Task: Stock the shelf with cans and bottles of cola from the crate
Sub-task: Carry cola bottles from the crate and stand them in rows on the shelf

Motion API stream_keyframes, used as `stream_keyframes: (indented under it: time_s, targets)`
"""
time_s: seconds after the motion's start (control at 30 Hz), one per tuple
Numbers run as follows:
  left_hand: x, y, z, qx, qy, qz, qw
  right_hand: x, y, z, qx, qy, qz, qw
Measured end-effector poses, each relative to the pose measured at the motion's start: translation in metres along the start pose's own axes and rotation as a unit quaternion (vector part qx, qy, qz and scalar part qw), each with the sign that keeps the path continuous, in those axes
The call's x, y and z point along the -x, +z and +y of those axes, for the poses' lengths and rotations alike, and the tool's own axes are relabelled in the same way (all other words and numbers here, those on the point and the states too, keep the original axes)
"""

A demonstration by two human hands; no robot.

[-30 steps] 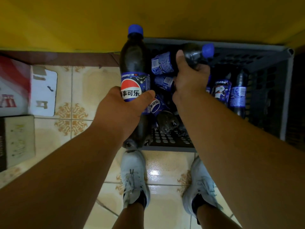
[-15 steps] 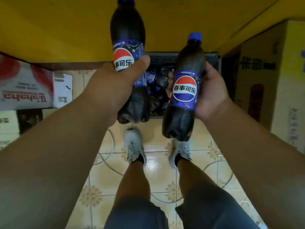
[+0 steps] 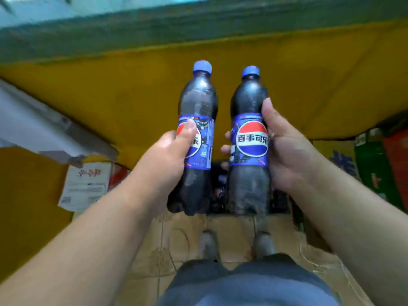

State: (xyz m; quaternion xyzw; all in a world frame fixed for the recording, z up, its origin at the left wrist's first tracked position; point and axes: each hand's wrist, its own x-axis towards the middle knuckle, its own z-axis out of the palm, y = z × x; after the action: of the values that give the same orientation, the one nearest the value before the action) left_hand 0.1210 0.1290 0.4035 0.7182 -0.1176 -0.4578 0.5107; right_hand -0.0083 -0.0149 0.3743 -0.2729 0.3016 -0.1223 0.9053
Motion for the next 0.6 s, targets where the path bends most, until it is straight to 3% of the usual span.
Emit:
stream_keyframes:
  time_s: [0.1, 0.23, 0.43, 0.6]
  targets:
    - [0.028, -0.009, 0.039, 0.047, 0.078, -0.023, 0.996, 0.027, 0.041, -0.026, 0.050, -0.019, -0.036, 0.998]
    - [0.070, -0.008, 0.074, 0.139, 0.086, -0.078, 0.983, 0.058, 0.089, -0.043, 0.098, -0.054, -0.075, 0.991]
    - [0.114, 0.005, 0.095, 0.105, 0.171, 0.045, 0.979, 0.083, 0.113, -0.061, 0.137, -0.108, -0.137, 0.975]
    - [0.154, 0.033, 0.080, 0.100, 0.196, 0.147, 0.964, 0.101, 0.111, -0.074, 0.192, -0.091, -0.176, 0.961]
